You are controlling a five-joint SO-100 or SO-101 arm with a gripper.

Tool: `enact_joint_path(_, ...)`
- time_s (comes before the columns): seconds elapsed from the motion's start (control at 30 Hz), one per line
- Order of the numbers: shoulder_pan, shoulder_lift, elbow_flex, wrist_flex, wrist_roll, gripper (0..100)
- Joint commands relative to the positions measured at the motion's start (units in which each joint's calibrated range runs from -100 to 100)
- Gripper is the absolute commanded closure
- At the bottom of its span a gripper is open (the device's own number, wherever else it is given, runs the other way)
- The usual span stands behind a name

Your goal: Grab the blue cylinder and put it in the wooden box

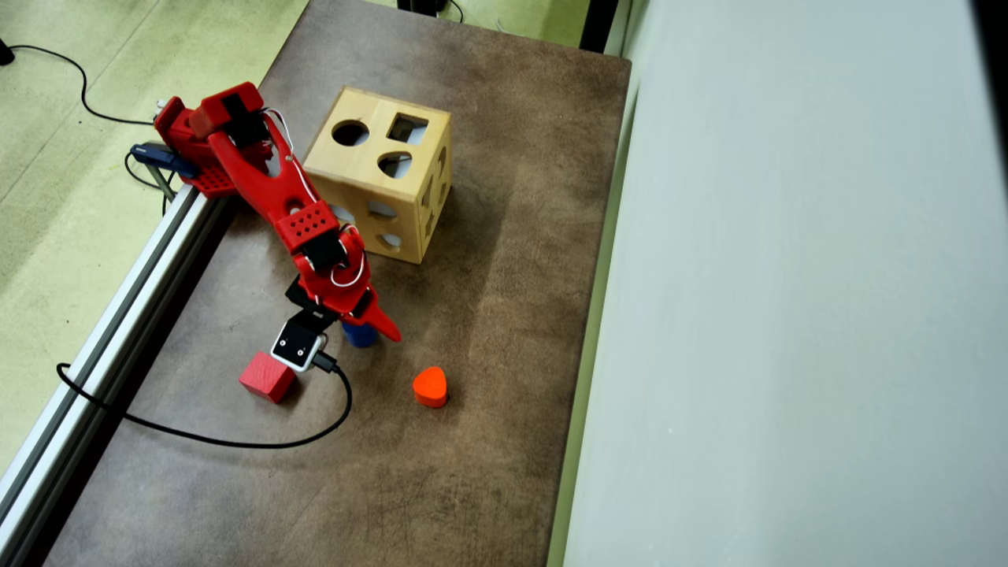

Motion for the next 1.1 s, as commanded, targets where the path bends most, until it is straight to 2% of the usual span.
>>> enact_joint_path(0.0,0.1,-0.8,-2.7,-0.4,-0.2,63)
enact_joint_path(1.07,0.2,2.3,-8.9,0.2,-0.2,69)
